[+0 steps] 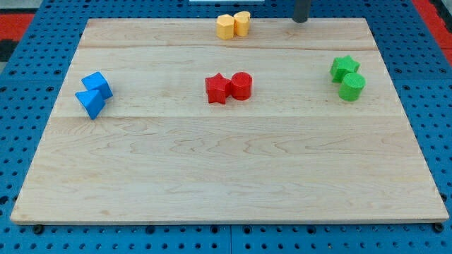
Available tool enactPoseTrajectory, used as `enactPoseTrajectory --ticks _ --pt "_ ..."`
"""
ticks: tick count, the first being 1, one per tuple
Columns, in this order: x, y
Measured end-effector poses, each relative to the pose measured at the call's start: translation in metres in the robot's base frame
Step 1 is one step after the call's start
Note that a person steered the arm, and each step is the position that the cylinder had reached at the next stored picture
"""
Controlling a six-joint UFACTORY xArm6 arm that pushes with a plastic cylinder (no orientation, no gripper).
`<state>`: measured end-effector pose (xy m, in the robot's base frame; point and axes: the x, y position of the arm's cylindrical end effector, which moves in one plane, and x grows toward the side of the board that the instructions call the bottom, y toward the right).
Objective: Push the yellow heart along with yellow hexagon a bit left
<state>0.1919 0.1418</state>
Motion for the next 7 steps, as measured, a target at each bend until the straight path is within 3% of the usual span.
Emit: enactPoseTrajectory --ticks 1,7 --pt "0.000 -0.042" --pt "0.001 -0.086"
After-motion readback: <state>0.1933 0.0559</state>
